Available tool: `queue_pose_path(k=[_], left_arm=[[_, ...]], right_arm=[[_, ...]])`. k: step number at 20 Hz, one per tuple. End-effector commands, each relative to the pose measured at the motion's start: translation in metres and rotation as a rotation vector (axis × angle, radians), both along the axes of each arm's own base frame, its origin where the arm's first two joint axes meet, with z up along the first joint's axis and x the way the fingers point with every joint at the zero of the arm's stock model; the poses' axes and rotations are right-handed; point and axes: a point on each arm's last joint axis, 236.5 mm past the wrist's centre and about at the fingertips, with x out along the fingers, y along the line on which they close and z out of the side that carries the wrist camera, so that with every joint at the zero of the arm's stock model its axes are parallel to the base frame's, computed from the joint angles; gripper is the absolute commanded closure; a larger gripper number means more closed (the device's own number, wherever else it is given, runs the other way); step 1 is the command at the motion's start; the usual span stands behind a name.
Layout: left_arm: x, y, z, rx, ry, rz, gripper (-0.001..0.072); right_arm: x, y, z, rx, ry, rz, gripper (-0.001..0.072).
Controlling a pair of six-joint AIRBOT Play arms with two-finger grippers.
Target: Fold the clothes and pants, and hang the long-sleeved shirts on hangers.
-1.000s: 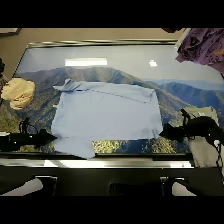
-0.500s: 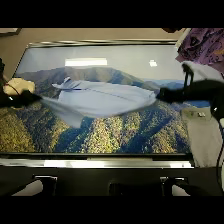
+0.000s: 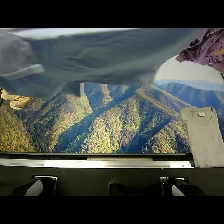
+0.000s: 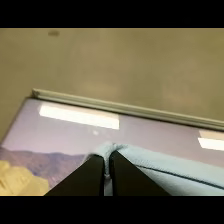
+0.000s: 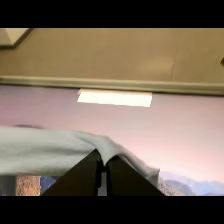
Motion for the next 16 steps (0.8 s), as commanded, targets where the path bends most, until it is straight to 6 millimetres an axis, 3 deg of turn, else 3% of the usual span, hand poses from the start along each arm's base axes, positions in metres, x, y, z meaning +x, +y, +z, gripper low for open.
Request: queue_pose_path(k=[1,3,5,7,9,12,16], left_arm=[[-0.088,-0.001,0.038,0.039,-0.138,0.136,0.0693],[-0.114,0.000,0.041,0.019,-0.174,0.179,0.0693],[-0.120,-0.002,0.042,0.021,-0.183,0.181,0.0693],[-0.101,-0.002,0.029,0.009,-0.129,0.155,0.0693],[-0.060,-0.016,-0.006,-0.002,0.007,0.029,0.0693],[0.012,-0.020,-0.092,-0.088,0.269,-0.105,0.0693],[0.110,-0.024,-0.237,-0.100,0.578,-0.231,0.0693]], right_arm=[[-0.095,-0.020,0.047,0.001,-0.156,-0.120,0.0677],[-0.121,-0.031,0.052,0.021,-0.180,-0.177,0.0677],[-0.121,-0.039,0.043,0.023,-0.138,-0.215,0.0677],[-0.100,-0.042,0.023,0.010,-0.049,-0.221,0.0677],[-0.059,-0.046,-0.012,-0.004,0.098,-0.222,0.0677],[0.023,-0.051,-0.101,-0.023,0.394,-0.215,0.0676],[0.114,-0.052,-0.263,-0.063,0.790,-0.161,0.0676]])
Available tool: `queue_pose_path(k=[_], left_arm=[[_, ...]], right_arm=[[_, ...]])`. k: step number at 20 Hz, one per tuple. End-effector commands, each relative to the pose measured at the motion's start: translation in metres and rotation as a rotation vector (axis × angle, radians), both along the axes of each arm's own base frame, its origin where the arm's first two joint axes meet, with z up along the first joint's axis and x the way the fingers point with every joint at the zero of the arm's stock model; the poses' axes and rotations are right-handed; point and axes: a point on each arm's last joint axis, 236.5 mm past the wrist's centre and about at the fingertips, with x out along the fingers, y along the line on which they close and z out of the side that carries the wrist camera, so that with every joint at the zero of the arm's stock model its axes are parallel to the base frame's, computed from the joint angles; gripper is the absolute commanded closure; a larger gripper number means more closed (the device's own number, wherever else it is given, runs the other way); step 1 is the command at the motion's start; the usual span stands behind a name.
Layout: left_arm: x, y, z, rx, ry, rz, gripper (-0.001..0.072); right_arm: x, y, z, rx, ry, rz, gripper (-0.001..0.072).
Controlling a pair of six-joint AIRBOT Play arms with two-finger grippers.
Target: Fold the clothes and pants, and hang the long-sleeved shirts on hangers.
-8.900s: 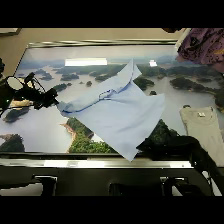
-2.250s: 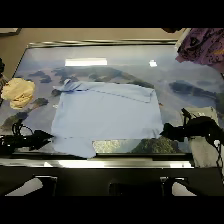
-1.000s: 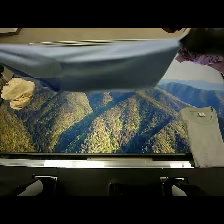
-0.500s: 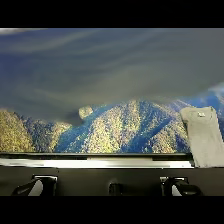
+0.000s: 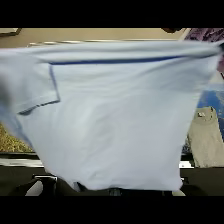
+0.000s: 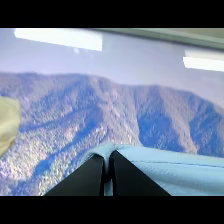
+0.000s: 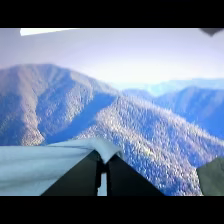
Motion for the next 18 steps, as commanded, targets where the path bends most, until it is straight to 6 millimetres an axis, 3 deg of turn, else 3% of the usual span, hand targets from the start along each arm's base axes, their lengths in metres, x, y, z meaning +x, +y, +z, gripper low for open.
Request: queue_pose_path(k=[1,4,6,7,9,12,14,18], left_arm=[[0.077,-0.017,-0.138,-0.038,0.254,-0.138,0.0693],[0.136,-0.032,-0.262,-0.089,0.414,-0.155,0.0693],[0.169,-0.036,-0.320,-0.094,0.426,-0.137,0.0693],[0.183,-0.037,-0.336,-0.090,0.411,-0.128,0.0693],[0.208,-0.036,-0.348,-0.081,0.361,-0.108,0.0692],[0.222,-0.030,-0.341,-0.064,0.306,-0.096,0.0691],[0.209,-0.028,-0.346,-0.072,0.361,-0.107,0.0692],[0.162,-0.027,-0.364,-0.116,0.571,-0.153,0.0691]], right_arm=[[0.064,0.000,-0.144,0.016,0.325,0.037,0.0676],[0.112,-0.006,-0.236,0.024,0.427,0.019,0.0677],[0.145,-0.011,-0.279,0.025,0.418,-0.003,0.0677],[0.160,-0.013,-0.297,0.028,0.401,-0.014,0.0677],[0.179,-0.016,-0.319,0.029,0.373,-0.029,0.0676],[0.181,-0.017,-0.332,0.029,0.387,-0.031,0.0676],[0.169,-0.015,-0.337,0.032,0.441,-0.022,0.0676],[0.122,-0.008,-0.352,0.038,0.649,0.015,0.0676]])
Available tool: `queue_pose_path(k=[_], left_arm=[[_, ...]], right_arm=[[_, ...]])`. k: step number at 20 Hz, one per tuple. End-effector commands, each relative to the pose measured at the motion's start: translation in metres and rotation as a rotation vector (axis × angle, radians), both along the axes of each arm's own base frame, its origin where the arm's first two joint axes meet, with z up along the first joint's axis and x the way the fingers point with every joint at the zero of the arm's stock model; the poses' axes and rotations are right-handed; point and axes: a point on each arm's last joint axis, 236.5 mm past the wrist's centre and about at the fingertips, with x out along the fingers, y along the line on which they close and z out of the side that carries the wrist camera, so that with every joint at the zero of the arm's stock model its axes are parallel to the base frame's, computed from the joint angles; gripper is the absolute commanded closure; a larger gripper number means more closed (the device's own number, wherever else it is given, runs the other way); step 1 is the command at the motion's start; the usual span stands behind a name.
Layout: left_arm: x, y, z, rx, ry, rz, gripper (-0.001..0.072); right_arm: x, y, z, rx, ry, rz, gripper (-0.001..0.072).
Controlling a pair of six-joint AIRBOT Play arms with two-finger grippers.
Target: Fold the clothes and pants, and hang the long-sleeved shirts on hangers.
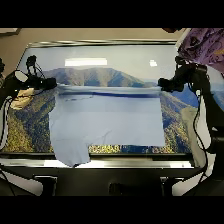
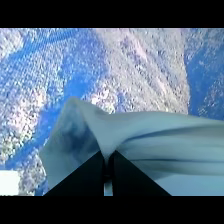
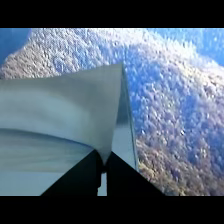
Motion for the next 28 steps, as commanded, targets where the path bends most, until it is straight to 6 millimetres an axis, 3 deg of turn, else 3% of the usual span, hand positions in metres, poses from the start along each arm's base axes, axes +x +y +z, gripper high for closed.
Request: queue_pose_path(k=[1,5,8,18,19,20,21,22,23,26,28], left_arm=[[-0.040,0.000,-0.017,-0.032,0.178,-0.043,0.0691],[-0.084,-0.009,-0.029,-0.064,0.364,-0.103,0.0691],[-0.099,-0.003,-0.037,-0.018,0.441,-0.082,0.0691],[-0.105,0.015,-0.050,0.076,0.483,-0.085,0.0690],[-0.105,0.013,-0.054,0.067,0.489,-0.087,0.0686],[-0.105,0.010,-0.057,0.054,0.493,-0.088,0.0639],[-0.104,0.009,-0.060,0.045,0.498,-0.082,0.0514],[-0.102,0.009,-0.060,0.038,0.495,-0.055,0.0289],[-0.101,0.012,-0.056,0.034,0.487,-0.036,0.0106],[-0.105,0.036,-0.016,0.035,0.430,0.019,0.0090],[-0.127,0.063,0.012,0.003,0.398,0.104,0.0090]], right_arm=[[-0.039,0.005,-0.014,0.012,0.174,0.030,0.0676],[-0.062,0.007,-0.018,0.018,0.273,0.046,0.0676],[-0.075,0.008,-0.025,0.026,0.341,0.053,0.0676],[-0.098,0.010,-0.061,0.045,0.500,0.049,0.0675],[-0.099,0.011,-0.065,0.046,0.509,0.049,0.0647],[-0.099,0.011,-0.068,0.047,0.516,0.049,0.0545],[-0.099,0.011,-0.071,0.047,0.522,0.049,0.0416],[-0.098,0.010,-0.071,0.046,0.517,0.049,0.0293],[-0.098,0.008,-0.068,0.045,0.513,0.048,0.0241],[-0.102,-0.015,-0.033,0.072,0.467,-0.001,0.0241],[-0.108,-0.042,-0.003,0.158,0.373,-0.059,0.0242]])
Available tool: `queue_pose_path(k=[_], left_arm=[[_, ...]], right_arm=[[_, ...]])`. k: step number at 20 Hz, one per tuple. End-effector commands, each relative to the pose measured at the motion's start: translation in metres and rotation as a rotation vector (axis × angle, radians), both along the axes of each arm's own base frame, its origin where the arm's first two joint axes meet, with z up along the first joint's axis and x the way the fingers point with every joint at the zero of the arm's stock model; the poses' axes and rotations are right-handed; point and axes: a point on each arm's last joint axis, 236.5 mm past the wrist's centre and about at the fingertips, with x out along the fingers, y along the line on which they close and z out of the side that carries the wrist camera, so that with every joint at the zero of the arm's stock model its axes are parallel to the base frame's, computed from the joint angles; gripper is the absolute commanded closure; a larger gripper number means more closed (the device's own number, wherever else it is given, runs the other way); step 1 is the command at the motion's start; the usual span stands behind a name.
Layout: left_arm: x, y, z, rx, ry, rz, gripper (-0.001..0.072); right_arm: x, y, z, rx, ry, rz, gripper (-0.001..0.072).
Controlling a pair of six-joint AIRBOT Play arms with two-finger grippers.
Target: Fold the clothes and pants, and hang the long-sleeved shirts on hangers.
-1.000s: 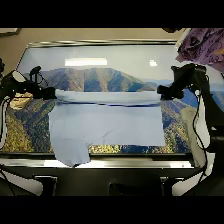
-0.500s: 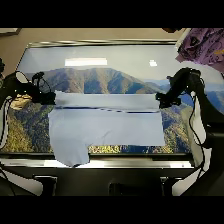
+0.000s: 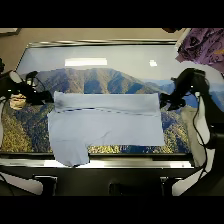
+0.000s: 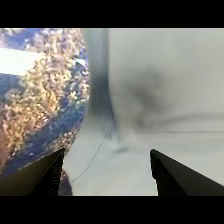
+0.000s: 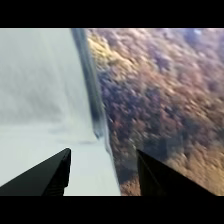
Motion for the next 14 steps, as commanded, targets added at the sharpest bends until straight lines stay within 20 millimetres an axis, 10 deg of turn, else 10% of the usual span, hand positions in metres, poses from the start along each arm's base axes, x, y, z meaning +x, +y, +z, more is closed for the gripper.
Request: queue_pose_path(k=[1,4,7,14], left_arm=[[-0.042,0.037,0.035,-0.030,-0.028,0.142,0.0091],[-0.130,0.042,0.022,-0.155,-0.009,0.316,0.0090],[-0.203,0.005,-0.007,-0.293,0.031,0.462,0.0090],[-0.277,-0.068,-0.049,-0.401,0.137,0.466,0.0096]], right_arm=[[-0.014,-0.035,0.042,0.107,-0.125,-0.119,0.0242],[-0.061,-0.054,0.044,0.214,-0.196,-0.274,0.0242],[-0.106,-0.039,0.019,0.235,-0.157,-0.325,0.0242],[-0.140,-0.015,-0.012,0.276,-0.088,-0.352,0.0242]])
